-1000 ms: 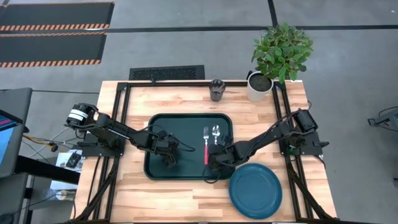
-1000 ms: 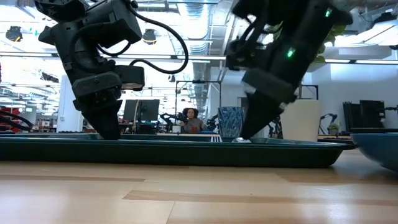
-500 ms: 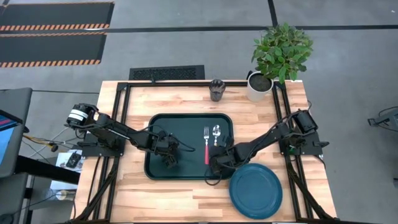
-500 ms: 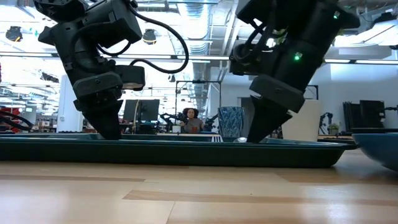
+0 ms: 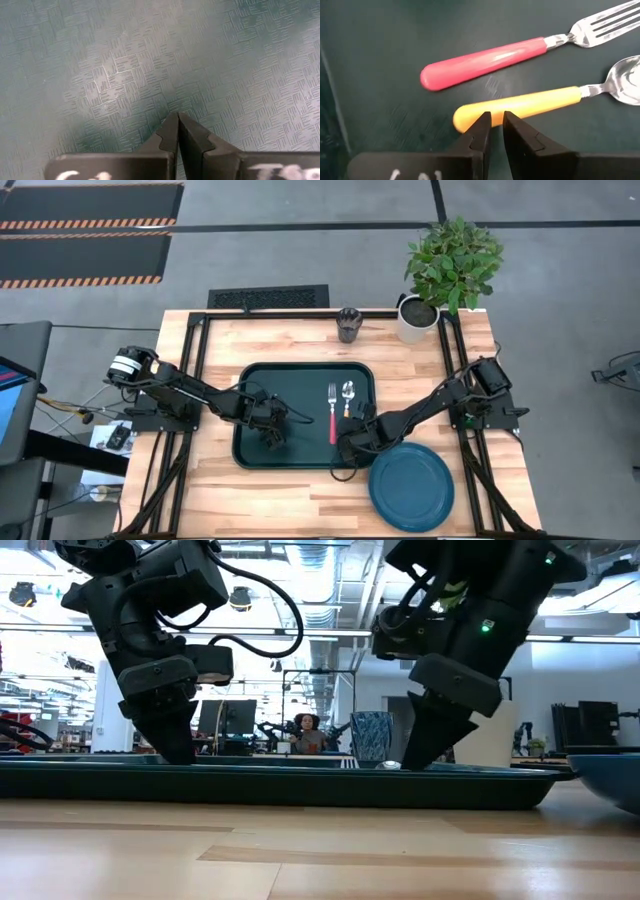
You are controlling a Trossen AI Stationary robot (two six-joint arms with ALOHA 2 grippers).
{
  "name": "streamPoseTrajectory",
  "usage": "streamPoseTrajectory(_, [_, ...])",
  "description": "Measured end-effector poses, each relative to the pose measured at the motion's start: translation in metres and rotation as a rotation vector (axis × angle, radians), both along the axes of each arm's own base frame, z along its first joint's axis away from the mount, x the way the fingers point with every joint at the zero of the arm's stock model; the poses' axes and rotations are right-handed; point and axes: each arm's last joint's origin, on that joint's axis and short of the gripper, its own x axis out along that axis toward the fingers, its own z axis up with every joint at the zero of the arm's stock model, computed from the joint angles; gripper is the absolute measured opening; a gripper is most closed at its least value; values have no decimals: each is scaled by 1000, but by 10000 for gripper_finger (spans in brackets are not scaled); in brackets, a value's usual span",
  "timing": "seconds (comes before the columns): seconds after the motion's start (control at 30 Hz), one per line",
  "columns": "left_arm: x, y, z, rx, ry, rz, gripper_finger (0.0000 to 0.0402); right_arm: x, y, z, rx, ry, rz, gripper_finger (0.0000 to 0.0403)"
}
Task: Pick and place plate/cup/fork/spoon on tray
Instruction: Adjust the yellow spoon on the black serving tray
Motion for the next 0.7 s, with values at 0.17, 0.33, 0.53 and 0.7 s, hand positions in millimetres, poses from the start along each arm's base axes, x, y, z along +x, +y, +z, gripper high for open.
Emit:
streamPoseTrajectory(0.17, [0, 0, 0, 0, 0, 0, 0, 4, 0, 2, -2, -35, 23, 74])
streamPoseTrajectory(0.33, [0, 0, 0, 0, -4, 0, 0, 4, 0, 2, -14, -32, 28, 74])
streamPoseTrajectory(0.53, [1, 0, 0, 0, -7, 0, 0, 6, -2, -2, -17, -31, 22, 74])
streamPoseTrajectory(0.7, [1, 0, 1, -1, -13, 0, 0, 5, -1, -3, -17, -26, 26, 74])
